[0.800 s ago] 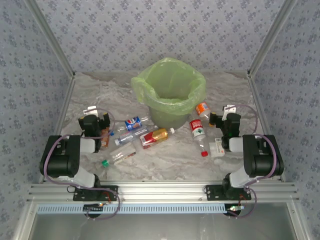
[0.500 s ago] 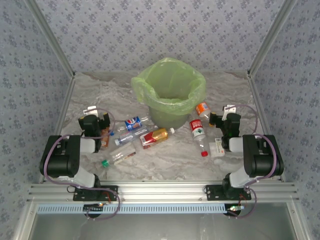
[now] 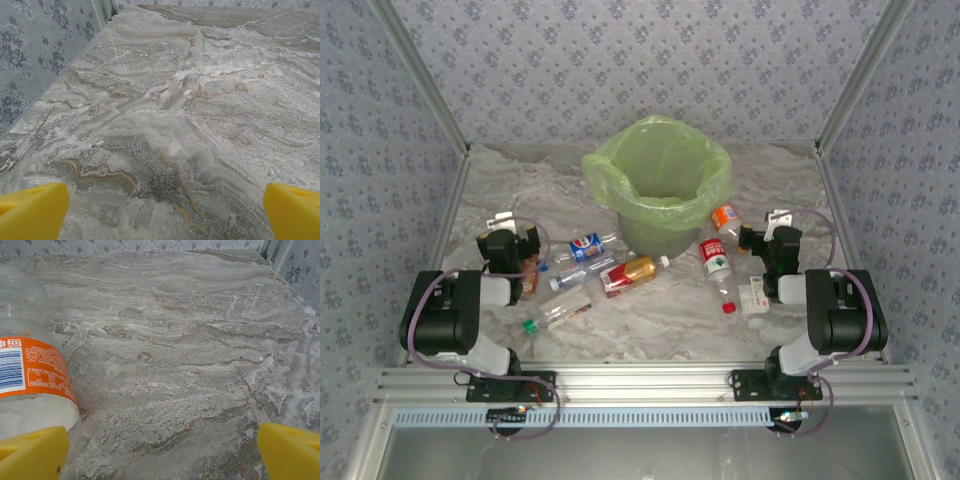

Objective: Put the plastic bottles in the bin

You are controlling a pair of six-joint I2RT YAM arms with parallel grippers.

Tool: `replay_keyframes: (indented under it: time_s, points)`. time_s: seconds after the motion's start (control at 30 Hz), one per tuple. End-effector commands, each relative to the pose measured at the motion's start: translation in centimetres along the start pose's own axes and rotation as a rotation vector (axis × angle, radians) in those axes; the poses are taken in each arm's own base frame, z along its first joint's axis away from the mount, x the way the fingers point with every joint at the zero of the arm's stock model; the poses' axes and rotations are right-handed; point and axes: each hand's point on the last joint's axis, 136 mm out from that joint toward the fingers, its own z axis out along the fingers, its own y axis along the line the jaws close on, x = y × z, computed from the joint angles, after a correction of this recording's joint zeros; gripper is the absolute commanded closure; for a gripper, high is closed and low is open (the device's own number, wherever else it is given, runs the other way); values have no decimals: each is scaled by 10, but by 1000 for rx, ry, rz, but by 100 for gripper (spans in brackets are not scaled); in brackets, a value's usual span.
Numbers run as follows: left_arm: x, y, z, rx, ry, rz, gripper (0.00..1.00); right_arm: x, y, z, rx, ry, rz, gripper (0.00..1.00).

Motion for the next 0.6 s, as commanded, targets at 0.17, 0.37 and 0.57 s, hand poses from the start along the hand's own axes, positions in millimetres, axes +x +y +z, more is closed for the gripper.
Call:
replay_keyframes:
  time_s: [0.17,0.37,0.57]
  points:
    - [-18,-4,2,16,-31,-12,1,-11,3,-2,-15,8,-27,1]
    - [-35,-9,-4,46,1,13,1,-32,3,-20,-24,7,-20,1]
    - [-61,1,-23,-27,-21,-21,1,-51,0,-35,-8,31,86,1]
